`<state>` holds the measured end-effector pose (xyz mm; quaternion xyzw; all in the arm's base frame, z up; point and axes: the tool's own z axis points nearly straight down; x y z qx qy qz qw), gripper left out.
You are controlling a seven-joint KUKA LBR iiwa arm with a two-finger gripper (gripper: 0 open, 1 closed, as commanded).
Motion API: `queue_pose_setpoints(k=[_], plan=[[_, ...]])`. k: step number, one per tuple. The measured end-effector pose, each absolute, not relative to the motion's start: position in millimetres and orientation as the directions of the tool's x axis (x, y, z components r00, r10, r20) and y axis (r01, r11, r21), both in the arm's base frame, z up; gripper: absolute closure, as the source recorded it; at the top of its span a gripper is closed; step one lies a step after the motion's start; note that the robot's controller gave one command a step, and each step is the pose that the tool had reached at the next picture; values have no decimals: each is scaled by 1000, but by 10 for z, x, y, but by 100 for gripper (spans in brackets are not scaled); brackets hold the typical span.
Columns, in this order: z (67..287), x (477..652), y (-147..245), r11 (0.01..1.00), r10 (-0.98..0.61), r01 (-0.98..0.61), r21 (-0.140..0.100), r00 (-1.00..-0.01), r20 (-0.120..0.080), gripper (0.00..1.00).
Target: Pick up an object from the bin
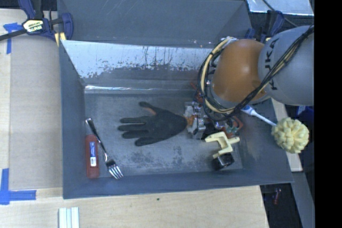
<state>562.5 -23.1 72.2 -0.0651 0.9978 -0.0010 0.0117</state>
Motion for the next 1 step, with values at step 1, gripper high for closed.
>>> queue_pose_setpoints(k=[1], plan=[[813,5619,-291,991,-137,-137,-4,-990,-28,100]])
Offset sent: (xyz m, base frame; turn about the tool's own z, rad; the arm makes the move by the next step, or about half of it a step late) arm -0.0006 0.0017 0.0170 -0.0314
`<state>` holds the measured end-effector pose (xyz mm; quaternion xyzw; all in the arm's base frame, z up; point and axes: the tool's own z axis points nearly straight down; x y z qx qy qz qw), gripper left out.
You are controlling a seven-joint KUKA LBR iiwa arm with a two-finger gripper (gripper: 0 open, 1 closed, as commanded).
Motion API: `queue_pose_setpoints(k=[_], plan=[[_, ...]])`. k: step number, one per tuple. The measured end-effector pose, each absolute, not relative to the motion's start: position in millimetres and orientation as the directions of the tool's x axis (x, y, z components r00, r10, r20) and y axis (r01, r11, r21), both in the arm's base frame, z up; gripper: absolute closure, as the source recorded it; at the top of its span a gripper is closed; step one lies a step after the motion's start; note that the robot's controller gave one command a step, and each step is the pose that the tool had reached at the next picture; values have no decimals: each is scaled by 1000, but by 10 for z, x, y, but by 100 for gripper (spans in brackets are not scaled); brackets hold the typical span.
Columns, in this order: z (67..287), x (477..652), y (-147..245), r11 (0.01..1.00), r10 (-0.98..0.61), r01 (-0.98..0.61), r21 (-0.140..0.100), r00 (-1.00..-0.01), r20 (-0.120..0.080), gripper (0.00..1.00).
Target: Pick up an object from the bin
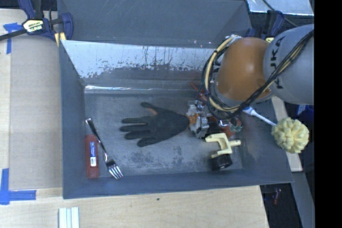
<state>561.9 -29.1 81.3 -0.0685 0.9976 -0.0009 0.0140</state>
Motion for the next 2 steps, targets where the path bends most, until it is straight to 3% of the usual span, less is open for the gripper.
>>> queue_pose_setpoints(k=[2], plan=[[970,5559,-205,983,-183,-183,-6,-983,-30,100]])
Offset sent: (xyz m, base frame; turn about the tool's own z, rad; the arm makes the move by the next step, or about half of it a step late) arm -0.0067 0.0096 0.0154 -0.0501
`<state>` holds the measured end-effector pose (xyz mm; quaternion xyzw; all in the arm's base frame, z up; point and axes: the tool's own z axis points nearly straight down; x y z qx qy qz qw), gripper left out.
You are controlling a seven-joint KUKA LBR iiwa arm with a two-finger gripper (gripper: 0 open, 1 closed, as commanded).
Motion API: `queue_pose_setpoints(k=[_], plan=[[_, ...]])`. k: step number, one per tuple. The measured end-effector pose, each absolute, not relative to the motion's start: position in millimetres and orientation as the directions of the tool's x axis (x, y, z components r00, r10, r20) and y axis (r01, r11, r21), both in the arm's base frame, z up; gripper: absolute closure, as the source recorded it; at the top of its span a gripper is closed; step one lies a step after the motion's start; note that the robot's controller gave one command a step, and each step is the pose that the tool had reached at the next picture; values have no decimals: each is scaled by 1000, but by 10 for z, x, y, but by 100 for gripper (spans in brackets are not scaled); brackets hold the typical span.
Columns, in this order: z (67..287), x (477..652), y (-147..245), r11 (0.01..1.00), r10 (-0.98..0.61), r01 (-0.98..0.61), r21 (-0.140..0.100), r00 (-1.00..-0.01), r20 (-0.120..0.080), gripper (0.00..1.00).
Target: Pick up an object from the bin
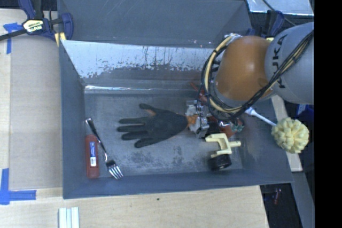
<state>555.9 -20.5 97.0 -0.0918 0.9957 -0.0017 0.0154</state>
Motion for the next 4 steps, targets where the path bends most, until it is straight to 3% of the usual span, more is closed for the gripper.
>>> queue_pose_setpoints(k=[1,3,4], plan=[[1646,5581,-191,981,-192,-192,-6,-981,-28,100],[1712,5535,-84,982,-191,-191,-7,-981,-35,100],[2554,5477,-68,986,-166,-166,-5,-986,-30,100]])
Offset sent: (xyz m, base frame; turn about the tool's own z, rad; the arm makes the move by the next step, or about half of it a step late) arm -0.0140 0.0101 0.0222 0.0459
